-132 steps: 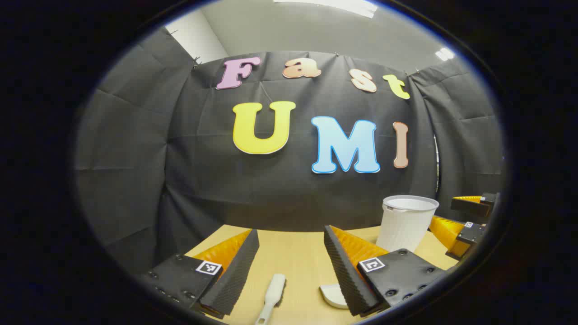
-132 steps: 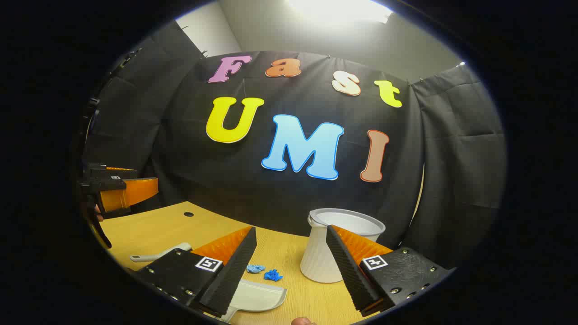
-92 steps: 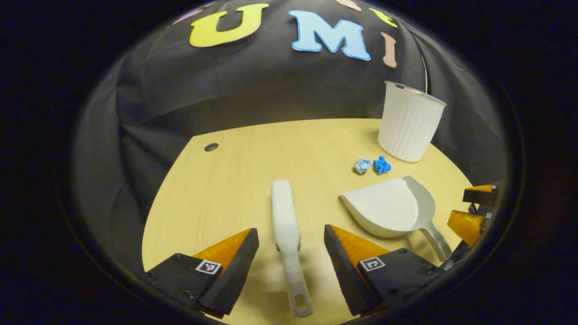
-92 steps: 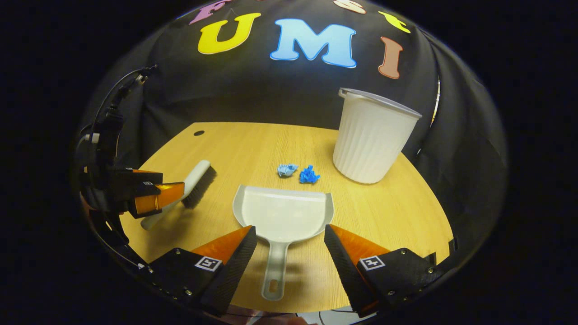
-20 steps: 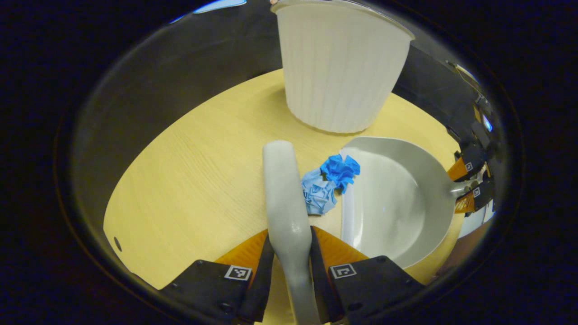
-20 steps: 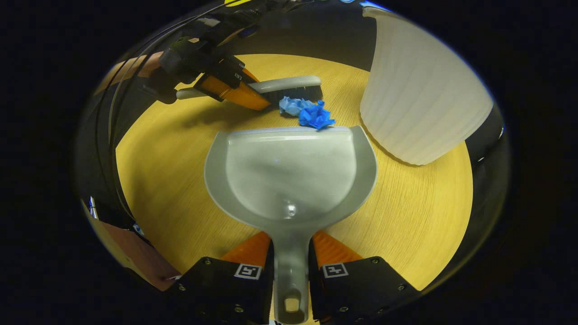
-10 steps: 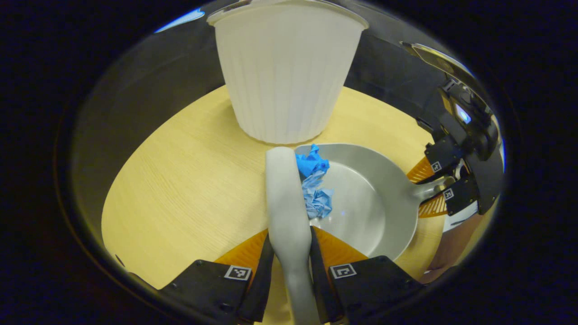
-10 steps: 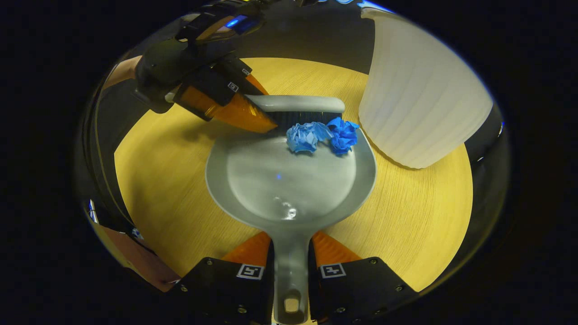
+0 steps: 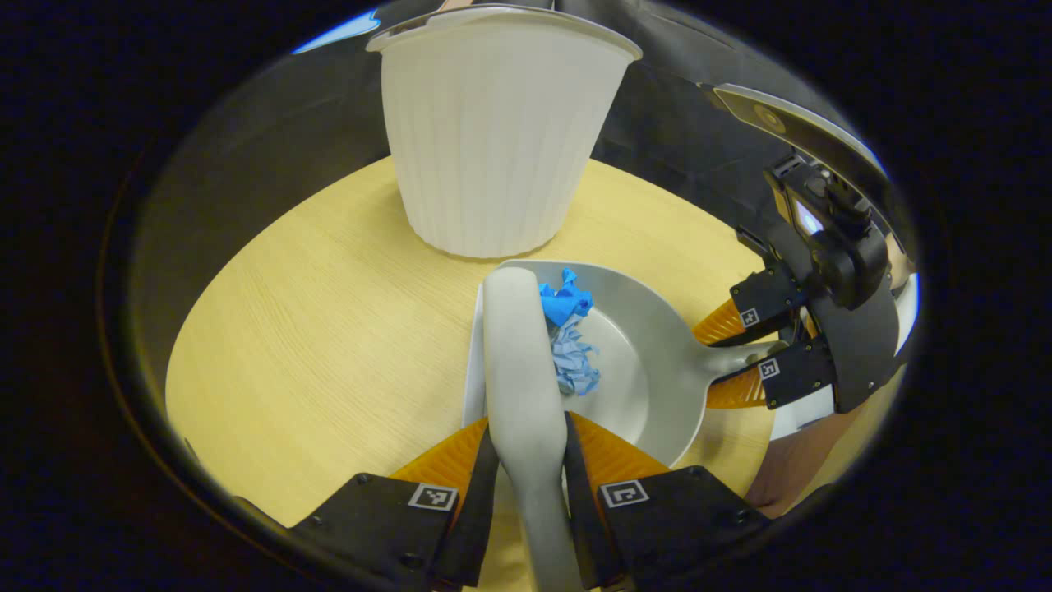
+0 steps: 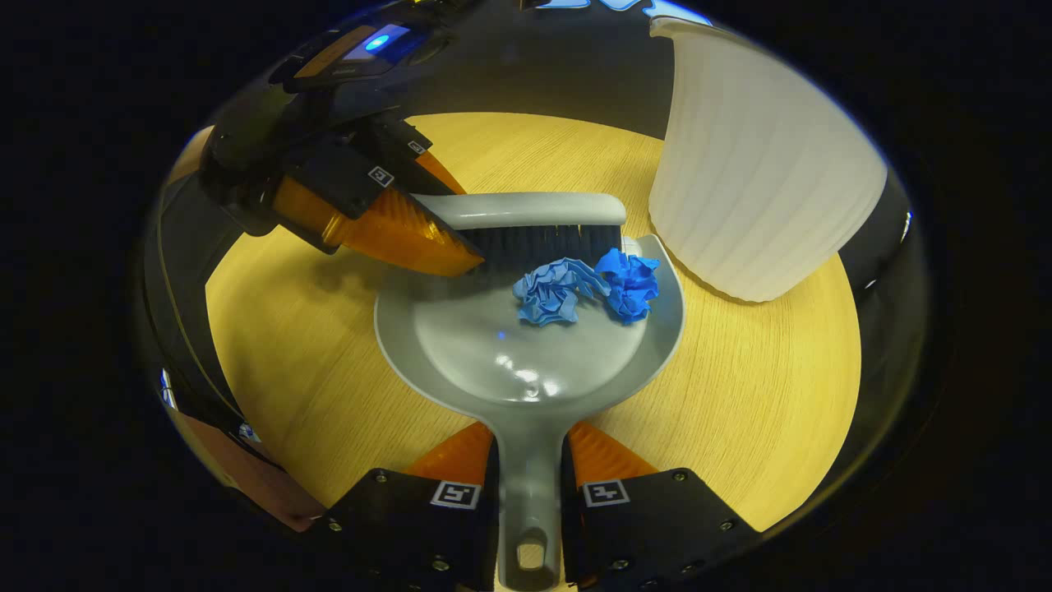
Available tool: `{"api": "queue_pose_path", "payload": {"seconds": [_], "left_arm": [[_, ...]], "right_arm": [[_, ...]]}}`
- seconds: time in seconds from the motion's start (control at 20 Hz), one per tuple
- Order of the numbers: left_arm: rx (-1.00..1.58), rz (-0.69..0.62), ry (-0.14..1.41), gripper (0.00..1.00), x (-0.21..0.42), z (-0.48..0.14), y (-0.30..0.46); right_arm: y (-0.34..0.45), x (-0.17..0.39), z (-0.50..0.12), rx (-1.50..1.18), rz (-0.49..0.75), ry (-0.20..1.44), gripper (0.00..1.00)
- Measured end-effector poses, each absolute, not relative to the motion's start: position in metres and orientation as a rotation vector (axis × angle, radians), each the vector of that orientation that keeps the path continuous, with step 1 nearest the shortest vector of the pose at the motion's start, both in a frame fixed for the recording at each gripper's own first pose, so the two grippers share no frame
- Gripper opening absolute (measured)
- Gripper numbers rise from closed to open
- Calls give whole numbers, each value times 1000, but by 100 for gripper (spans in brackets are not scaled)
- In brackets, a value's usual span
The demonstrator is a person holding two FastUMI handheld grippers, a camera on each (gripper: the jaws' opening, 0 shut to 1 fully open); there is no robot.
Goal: Pick up the small broom and dustpan from the desktop, sweep the trash into the dustpan with the broom, and then empty the trash into the garbage bin.
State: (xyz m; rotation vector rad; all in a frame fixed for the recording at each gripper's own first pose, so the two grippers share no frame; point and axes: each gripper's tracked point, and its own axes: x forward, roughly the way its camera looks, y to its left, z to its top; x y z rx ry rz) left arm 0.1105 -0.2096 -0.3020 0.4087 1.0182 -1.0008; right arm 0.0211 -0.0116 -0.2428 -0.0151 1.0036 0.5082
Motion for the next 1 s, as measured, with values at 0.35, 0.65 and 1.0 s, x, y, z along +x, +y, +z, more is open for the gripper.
{"api": "queue_pose_path", "payload": {"seconds": [0.35,0.65,1.0], "left_arm": [[354,-898,957,51,129,-287,-183],[313,-840,931,51,143,-280,-138],[239,-734,932,48,172,-307,-51]], "right_arm": [[-37,24,-256,3,456,989,31],[-76,16,-267,20,409,1013,31],[-137,-1,-257,14,315,1026,31]]}}
